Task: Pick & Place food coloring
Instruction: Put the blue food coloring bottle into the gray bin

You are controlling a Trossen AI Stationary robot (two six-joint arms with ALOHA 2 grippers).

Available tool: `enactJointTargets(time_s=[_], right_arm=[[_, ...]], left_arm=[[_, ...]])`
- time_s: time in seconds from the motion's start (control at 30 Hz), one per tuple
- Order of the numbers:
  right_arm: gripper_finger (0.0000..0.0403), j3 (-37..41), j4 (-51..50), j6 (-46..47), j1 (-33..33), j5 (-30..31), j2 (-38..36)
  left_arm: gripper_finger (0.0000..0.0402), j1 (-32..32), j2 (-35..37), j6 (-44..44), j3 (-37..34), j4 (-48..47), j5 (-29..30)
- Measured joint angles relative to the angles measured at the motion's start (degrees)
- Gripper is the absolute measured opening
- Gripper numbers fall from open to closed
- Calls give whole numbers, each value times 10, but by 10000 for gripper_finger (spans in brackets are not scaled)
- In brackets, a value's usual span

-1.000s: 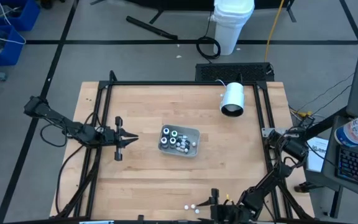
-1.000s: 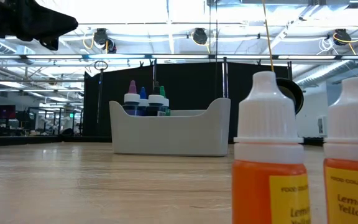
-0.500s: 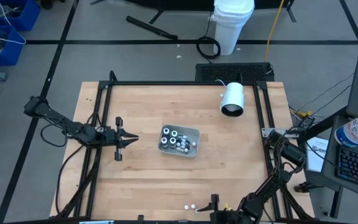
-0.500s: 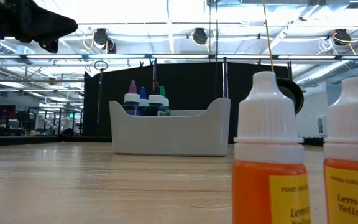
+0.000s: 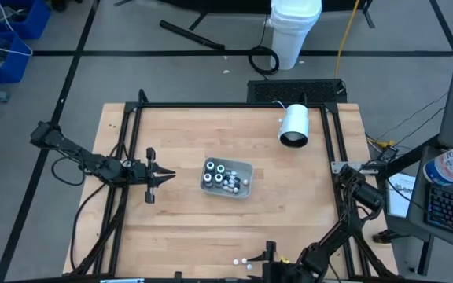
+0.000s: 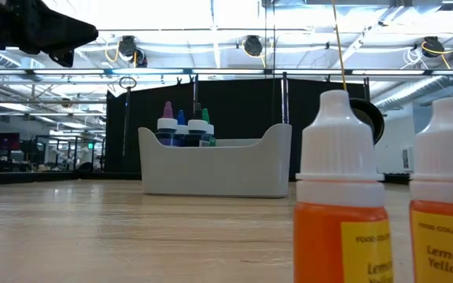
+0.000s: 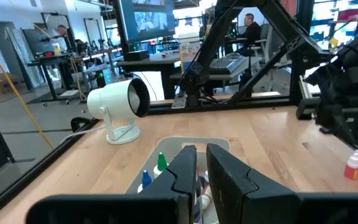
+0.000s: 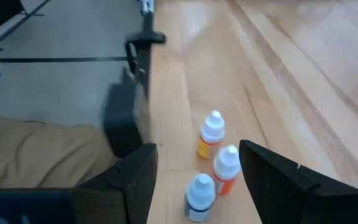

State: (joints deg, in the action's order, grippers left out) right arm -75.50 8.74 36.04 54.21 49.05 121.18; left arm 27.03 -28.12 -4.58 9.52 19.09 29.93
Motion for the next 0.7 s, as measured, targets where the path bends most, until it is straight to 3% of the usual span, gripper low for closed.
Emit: enactJointTargets(time_s=[0.13, 0.7], right_arm=[[215, 0, -6, 28, -7, -27, 14], [215, 0, -29, 55, -10, -27, 14]], left_arm=[[47, 0, 0, 0, 0, 0, 1], [47, 0, 0, 4, 0, 0, 1]])
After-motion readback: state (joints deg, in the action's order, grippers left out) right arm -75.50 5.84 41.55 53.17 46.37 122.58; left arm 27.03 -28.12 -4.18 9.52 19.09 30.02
